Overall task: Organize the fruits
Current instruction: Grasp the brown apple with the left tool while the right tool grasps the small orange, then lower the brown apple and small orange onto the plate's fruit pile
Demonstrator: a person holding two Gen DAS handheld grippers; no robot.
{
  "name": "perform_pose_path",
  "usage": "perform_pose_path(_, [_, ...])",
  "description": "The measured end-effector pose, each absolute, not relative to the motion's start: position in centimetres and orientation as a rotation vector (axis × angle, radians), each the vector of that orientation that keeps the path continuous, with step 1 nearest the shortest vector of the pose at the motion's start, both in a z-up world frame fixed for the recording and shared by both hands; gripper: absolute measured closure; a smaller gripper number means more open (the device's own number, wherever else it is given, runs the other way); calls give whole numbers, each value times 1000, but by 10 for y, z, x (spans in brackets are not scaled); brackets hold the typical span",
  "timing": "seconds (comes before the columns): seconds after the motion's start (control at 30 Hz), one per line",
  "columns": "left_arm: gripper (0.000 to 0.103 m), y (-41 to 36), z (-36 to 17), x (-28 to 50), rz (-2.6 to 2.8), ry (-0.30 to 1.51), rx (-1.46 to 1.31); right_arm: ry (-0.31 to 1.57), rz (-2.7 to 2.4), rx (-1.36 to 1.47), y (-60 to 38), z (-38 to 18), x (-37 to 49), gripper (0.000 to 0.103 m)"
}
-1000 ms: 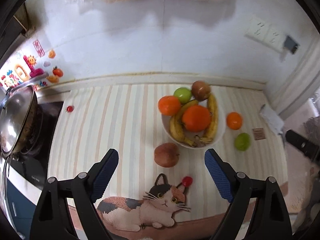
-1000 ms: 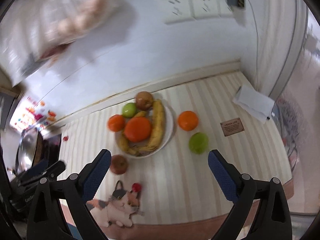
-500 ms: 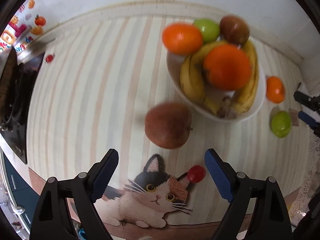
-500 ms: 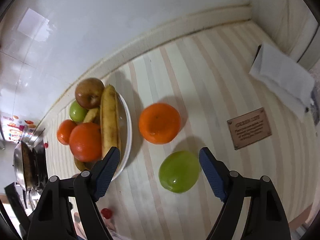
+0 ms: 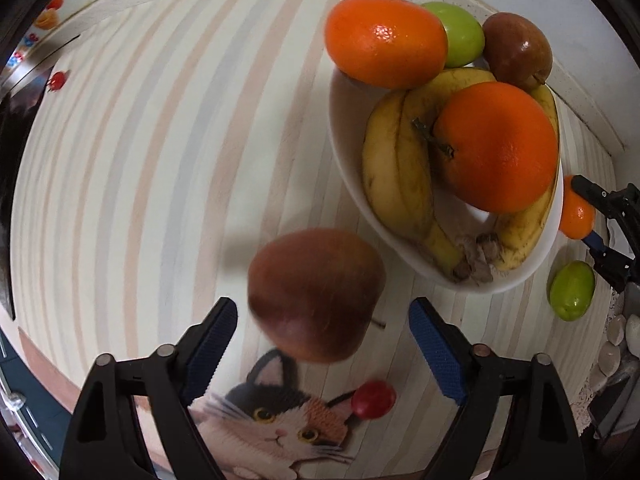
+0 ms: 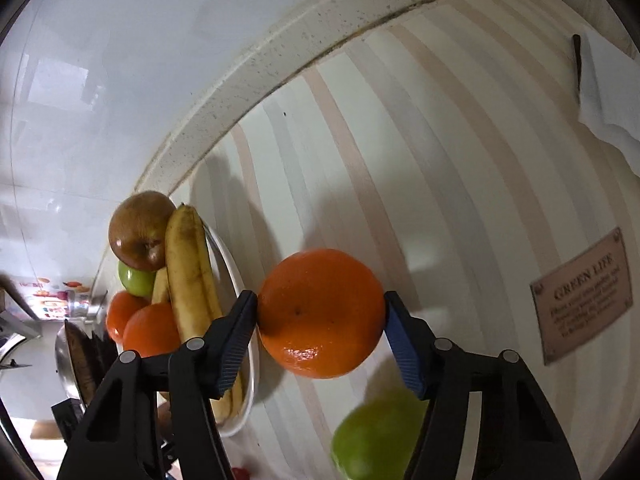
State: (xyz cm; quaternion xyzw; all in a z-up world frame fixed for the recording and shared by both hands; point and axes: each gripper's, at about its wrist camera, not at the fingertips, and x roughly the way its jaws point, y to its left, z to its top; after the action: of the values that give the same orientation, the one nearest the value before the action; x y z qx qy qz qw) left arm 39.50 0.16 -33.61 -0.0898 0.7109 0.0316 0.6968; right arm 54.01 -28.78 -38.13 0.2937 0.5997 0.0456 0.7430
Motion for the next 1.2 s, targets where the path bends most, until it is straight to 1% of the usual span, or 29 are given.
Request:
perform_pose_path(0.03, [36, 3, -336, 396, 83, 1577, -185, 1312, 95, 617, -285, -380, 541, 37])
perform_pose_path(0.17, [36, 10, -332, 397, 82, 1531, -211, 1316, 87, 572, -279, -378, 541, 38])
perform_pose_path(0.5, [37, 27, -316, 393, 75, 1495, -210, 1297, 137, 535, -271, -357, 534, 38])
perform_pose_path(0.7, [37, 35, -279, 394, 44, 1443, -245, 1264, 200, 541, -262, -331, 532, 38])
perform_pose_path(0.83, [37, 35, -256, 413, 2, 1396, -264, 1238, 254, 534, -247, -309, 539, 38])
perform_pose_path(1.03, [37, 24, -266, 432, -10, 1402, -259, 1213, 298, 518, -233, -285, 546, 38])
perform_pose_path(1.13, [37, 20, -278, 438, -16, 1427, -265, 1225, 326, 522, -222, -281, 554, 38])
perform_pose_path(1.2, [37, 20, -279, 439, -13, 1412, -272, 1239, 344, 497, -211, -281, 560, 38])
